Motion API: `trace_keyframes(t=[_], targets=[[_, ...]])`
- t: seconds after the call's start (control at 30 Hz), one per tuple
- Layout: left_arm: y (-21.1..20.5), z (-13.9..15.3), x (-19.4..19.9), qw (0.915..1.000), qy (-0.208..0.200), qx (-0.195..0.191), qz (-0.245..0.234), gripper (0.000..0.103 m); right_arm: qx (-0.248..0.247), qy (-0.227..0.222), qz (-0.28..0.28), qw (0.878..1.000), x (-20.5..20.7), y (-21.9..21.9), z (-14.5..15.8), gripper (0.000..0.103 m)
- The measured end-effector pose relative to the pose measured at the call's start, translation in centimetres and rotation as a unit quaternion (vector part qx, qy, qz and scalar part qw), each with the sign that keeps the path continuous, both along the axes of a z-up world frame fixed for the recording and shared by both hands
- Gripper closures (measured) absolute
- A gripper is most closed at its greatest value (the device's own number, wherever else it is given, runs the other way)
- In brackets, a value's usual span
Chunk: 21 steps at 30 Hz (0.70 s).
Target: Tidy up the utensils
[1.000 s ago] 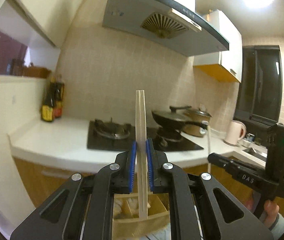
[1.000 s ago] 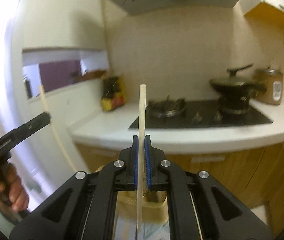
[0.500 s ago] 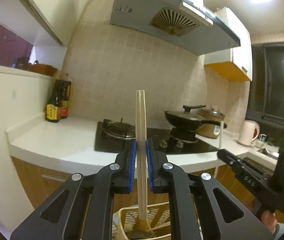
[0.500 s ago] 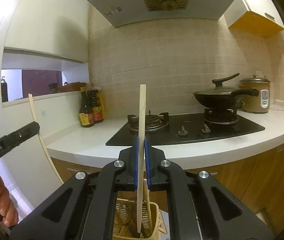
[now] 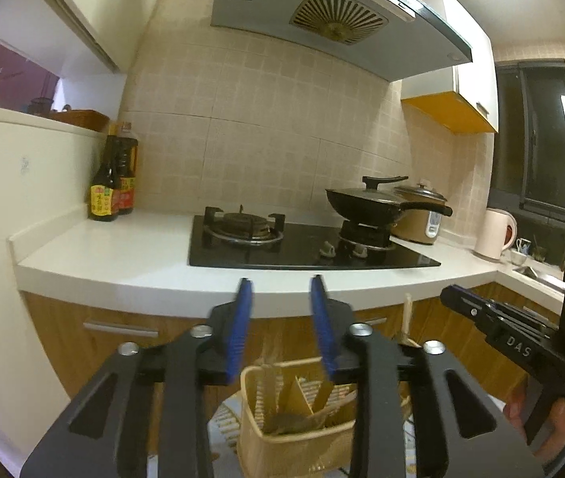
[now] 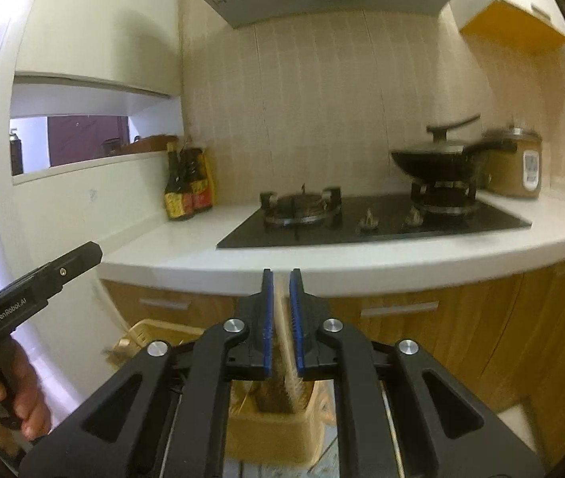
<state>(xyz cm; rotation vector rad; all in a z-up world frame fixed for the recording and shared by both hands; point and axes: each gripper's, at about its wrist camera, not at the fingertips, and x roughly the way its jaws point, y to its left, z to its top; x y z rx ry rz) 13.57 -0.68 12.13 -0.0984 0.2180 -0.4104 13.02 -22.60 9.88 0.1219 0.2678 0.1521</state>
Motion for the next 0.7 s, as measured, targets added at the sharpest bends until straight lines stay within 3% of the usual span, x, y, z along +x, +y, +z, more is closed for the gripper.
trace_keyframes(t=[0.13,0.2,0.27,0.33,0.53,0.7], targets=[[0.6,-0.5,-1.6,0.9998,0.014,-0.007,-0.011,0.064,0.022,0.024,0.013,0.999,-2.0,-0.8,-0.9,0.085],[0.8,-0.9,-2.6,0.9996,0.017,-0.014,-0.015,0.056,0.025,0.032,0.015,0.999,-3.0,-1.1,-1.4,0.076],[0.8,-1.7,-3.9,0.9995,0.020,-0.015,-0.018,0.050,0.026,0.037,0.014,0.999,-4.4,-1.3,-2.2,0.058],[0.5,-2.6,-4.8,0.9994,0.027,-0.011,-0.022,0.045,0.026,0.039,0.010,0.999,-5.6,-1.4,-2.9,0.049],[-0.7,-5.7,-6.4,0.9992,0.037,-0.018,0.000,0.030,0.021,0.053,-0.011,0.998,-7.7,-1.3,-5.9,0.041],[-2.2,-8.0,-7.0,0.9987,0.023,0.003,0.046,0.020,-0.027,0.042,-0.037,0.998,-8.5,0.0,-8.4,0.037]])
